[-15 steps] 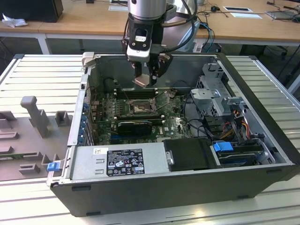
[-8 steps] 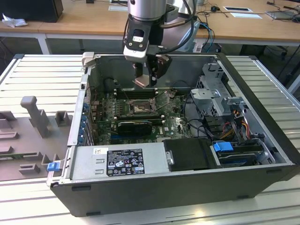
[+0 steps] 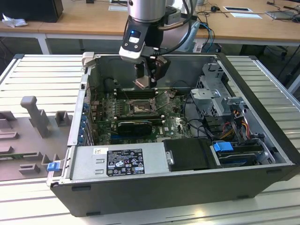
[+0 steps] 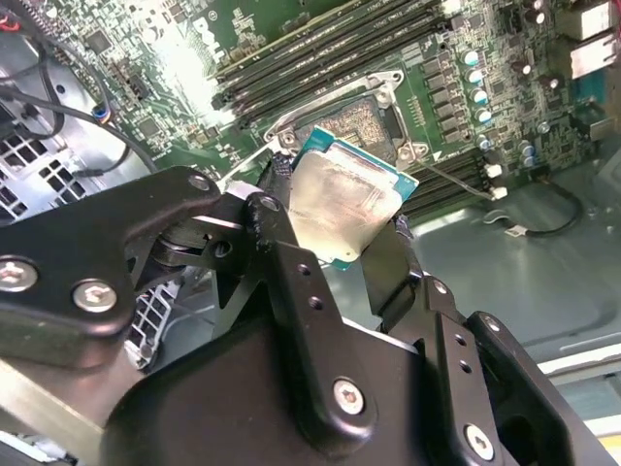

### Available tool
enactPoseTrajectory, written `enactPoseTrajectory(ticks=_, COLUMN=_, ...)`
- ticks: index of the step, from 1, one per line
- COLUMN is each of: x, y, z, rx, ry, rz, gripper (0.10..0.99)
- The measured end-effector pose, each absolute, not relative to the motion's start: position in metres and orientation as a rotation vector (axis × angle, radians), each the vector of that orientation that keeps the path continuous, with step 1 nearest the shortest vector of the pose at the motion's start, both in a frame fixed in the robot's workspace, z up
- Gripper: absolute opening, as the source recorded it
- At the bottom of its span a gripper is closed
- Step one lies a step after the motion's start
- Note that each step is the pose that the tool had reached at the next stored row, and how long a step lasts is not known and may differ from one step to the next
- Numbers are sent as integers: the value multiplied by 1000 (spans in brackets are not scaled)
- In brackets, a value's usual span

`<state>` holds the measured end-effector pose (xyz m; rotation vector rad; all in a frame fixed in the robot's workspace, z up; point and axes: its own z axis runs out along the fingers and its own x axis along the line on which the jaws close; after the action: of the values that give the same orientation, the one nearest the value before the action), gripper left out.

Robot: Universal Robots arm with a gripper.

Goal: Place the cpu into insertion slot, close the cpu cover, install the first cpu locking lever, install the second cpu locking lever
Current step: 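Place the cpu into insertion slot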

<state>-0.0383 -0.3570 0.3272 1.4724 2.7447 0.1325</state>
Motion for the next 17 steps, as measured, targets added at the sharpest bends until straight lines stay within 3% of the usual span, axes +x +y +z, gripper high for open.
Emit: enactPoseTrajectory(ticks=17, x=-38, y=-357, z=322, rx=1737, ry=2576, rz=127, gripper=533)
